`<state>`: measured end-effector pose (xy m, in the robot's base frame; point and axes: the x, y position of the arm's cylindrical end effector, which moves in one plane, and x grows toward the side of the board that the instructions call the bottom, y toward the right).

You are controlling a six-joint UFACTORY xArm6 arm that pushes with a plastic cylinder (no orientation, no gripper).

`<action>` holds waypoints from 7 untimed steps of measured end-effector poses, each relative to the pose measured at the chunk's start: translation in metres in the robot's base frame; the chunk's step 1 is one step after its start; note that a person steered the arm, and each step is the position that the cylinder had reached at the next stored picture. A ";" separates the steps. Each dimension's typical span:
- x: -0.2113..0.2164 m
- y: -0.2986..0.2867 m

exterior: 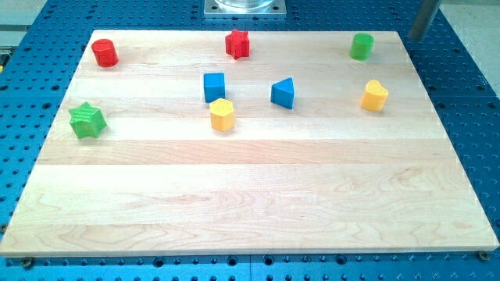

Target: Locate your arm at the right side of the yellow heart

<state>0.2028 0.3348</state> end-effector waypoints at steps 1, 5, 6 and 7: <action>0.000 -0.004; -0.006 -0.077; 0.018 -0.069; 0.050 -0.061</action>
<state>0.2532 0.2739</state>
